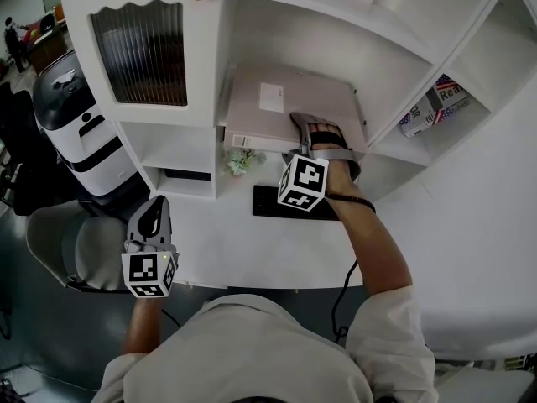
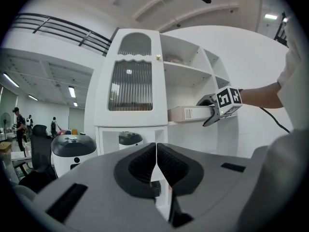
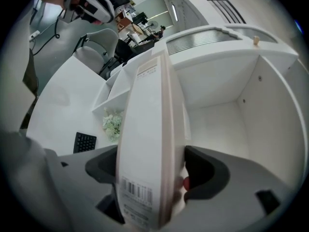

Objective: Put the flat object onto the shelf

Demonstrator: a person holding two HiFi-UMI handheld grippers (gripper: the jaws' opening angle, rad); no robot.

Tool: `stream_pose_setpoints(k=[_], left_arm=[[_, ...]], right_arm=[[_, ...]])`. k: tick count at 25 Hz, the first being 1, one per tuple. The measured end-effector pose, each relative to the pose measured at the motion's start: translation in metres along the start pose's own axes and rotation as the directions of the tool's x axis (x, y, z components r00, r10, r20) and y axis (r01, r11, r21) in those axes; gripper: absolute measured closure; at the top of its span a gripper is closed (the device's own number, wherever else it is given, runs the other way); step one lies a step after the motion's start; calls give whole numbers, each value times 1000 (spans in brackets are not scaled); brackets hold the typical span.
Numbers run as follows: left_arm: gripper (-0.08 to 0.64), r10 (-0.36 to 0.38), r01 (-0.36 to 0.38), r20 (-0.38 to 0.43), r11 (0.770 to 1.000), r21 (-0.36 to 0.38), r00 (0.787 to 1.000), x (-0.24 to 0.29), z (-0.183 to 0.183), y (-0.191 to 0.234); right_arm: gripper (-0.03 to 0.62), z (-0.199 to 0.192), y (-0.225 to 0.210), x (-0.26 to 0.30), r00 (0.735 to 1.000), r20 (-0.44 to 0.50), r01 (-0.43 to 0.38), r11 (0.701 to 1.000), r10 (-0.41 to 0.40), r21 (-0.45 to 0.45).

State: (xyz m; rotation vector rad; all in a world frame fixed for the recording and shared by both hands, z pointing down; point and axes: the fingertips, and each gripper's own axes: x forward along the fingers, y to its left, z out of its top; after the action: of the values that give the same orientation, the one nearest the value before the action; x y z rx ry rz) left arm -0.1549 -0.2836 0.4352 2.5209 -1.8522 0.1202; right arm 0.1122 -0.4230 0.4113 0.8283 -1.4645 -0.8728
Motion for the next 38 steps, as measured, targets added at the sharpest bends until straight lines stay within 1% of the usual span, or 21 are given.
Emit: stream_pose_setpoints(k=[18,28,34,38], left_arm=[[554,44,-45,-15,999,-6,999,8,-5,6],[554,77,-78,-28,997,-15,997,4,-9,11],[554,89,-90,-32,996,-20,996,0,-10,11],[554,91,-91,-28,996,-17,995,-3,-8,9]], right_arm=[[173,-11,-20,36,996,34,-79,997,79,16],[117,-12,-22,49,987,51,-154,987,152,50],[104,-11,-22,51,985,57,-166,985,163,51],[103,-12,-23,51,986,60,-160,986,157,48]])
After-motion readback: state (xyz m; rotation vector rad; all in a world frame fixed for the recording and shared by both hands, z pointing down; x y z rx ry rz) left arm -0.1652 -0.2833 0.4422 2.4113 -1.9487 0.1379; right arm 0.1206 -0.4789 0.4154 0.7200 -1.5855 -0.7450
